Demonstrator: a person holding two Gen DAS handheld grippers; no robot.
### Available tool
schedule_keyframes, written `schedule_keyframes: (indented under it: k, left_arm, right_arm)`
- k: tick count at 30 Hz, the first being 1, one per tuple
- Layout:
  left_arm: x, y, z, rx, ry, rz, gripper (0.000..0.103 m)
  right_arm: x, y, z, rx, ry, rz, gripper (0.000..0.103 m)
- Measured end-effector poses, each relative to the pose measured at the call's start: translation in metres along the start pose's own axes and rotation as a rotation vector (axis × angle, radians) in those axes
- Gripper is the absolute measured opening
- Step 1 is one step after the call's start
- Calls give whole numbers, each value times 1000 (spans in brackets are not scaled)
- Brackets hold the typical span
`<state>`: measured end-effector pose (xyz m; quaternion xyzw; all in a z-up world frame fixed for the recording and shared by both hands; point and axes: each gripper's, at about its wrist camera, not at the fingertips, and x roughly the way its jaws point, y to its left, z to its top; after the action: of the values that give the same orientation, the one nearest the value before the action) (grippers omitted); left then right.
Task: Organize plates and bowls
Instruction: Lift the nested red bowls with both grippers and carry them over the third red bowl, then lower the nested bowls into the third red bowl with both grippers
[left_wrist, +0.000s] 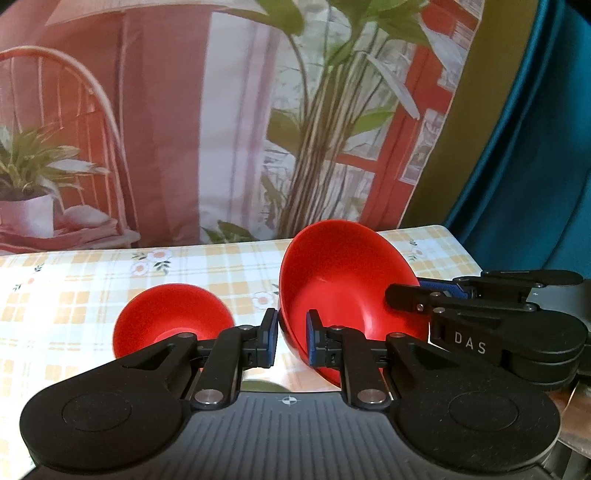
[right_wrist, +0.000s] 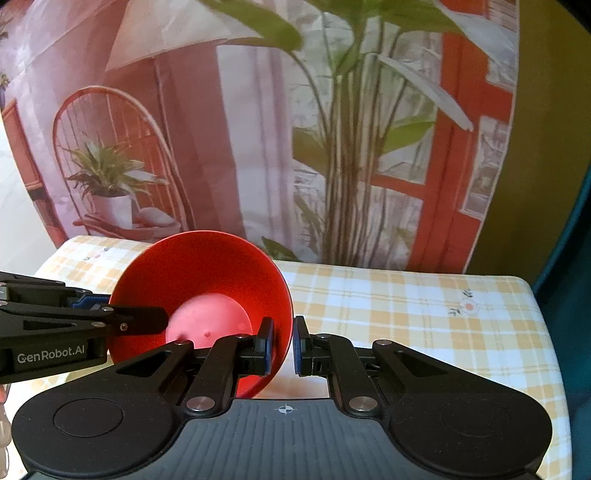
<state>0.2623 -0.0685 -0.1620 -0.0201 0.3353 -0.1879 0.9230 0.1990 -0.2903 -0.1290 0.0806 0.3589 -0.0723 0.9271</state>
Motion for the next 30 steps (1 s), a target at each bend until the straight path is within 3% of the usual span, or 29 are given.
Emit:
schedule_keyframes:
  k: [15, 30]
  left_arm:
    - [-11, 52, -9, -75, -6, 32, 17]
    - [9, 98, -11, -133, 11, 71, 17]
  right_arm:
    - [30, 49, 12, -48, 28, 45, 10]
    - [82, 80, 22, -79, 67, 76, 10]
